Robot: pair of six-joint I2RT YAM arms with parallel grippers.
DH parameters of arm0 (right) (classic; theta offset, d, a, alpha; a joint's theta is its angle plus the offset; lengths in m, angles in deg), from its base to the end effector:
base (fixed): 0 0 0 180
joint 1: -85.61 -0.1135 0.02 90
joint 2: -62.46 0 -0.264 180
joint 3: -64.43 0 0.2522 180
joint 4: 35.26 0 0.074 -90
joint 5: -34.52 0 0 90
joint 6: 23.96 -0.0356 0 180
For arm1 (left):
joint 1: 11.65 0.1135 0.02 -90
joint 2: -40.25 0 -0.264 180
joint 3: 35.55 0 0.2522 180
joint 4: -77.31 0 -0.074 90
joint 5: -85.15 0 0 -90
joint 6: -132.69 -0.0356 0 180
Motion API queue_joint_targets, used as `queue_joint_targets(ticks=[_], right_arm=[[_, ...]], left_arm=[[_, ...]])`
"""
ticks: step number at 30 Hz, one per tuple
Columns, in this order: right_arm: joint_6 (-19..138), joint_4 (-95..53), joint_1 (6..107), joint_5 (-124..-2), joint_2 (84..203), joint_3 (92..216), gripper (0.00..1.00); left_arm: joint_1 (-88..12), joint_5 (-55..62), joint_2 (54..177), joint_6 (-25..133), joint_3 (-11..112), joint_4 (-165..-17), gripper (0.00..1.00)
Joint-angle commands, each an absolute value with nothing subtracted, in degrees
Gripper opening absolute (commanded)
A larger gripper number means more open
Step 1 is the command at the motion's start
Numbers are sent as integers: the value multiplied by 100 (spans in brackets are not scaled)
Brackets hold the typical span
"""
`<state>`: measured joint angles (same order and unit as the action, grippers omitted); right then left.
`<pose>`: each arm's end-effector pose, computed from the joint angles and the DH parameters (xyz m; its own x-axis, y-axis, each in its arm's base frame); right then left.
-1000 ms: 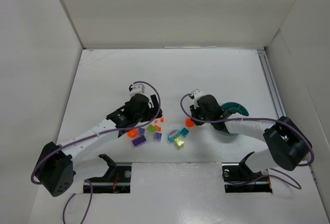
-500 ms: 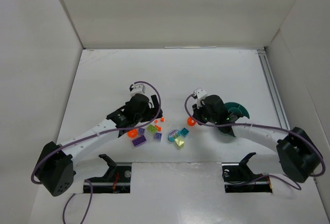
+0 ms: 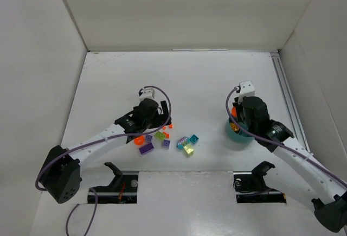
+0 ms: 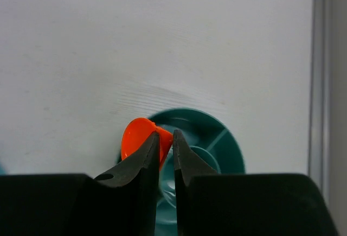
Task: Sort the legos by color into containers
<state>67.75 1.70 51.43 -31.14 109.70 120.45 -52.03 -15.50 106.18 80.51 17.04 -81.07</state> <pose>0.1603 0.0911 0.2956 -0.3842 -0.2938 -0.8753 -0.2229 0.9495 -0.2209 0.1925 -0.1550 0.2339 -0.6645 -0.2260 -0.7123 0.1442 0.8965 -0.4189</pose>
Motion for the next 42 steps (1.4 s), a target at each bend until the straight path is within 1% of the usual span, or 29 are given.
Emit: queue_joint_targets(ticks=[1,4,14,24,30,42], right_arm=[[6709,1145,5326,-1868,10922,12389,0],[6709,1207,5431,-1734,11123,12390,0],[6858,373,5660,-1672,11668,12205,0],[7341,-400,5827,-2049,11792,12152,0],[7527,-621,5941,-2331,11792,12205,0],[7588,-806,5942,-2613,11959,11617,0]], left_arm=[[-5172,-1479,10626,7882,1952,-8295,100],[-5172,-1478,10739,7881,2005,-8295,100],[-5172,-1478,10854,7881,2058,-8295,100],[-5172,-1425,10907,7829,2058,-8348,100],[-5172,-1373,10960,7829,2058,-8401,100],[-5172,-1373,11012,7829,2005,-8401,100]])
